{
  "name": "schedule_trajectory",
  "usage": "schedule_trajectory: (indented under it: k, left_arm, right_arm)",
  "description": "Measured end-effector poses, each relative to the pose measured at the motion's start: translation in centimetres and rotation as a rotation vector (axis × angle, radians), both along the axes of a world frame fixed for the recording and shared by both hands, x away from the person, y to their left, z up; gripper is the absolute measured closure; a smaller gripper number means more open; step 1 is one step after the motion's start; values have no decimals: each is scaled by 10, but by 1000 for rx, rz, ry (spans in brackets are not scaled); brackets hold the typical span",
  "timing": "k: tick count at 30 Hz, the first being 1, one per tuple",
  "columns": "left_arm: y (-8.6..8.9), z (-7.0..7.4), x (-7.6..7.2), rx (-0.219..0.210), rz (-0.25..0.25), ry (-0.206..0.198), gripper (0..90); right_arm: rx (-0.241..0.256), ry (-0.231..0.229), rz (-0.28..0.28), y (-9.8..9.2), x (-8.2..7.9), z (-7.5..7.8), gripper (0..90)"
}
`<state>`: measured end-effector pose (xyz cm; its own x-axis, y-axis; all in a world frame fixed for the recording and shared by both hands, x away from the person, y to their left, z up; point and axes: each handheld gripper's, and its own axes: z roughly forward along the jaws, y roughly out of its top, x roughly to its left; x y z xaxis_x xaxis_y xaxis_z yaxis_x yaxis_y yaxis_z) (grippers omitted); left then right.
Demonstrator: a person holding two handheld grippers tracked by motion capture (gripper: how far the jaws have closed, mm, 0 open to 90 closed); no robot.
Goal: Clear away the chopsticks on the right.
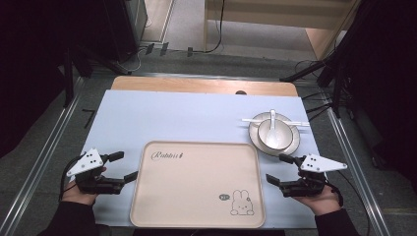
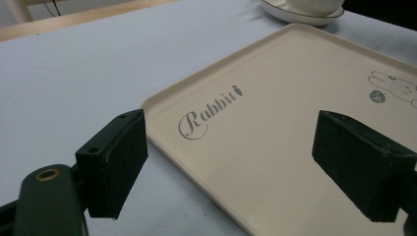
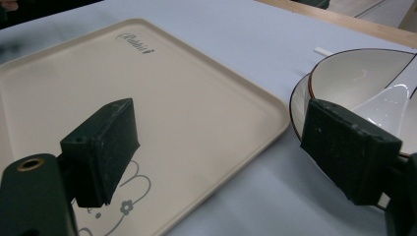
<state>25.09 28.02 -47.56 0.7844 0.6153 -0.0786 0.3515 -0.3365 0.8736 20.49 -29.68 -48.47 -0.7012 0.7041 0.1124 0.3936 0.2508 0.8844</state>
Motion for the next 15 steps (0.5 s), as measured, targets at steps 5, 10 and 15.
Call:
schedule_trajectory:
  k: [5,10,15]
  left_arm:
    - [0,0,0,0,6,-2,141]
    - [0,0,0,0,2,-3,141]
    - [1,0,0,-1,6,-6,141]
  right_arm:
    - [6,14,5,-1,1,0,160]
    - [6,39,16,-1,1,-1,180]
    - [6,38,20,-1,2,-1,191]
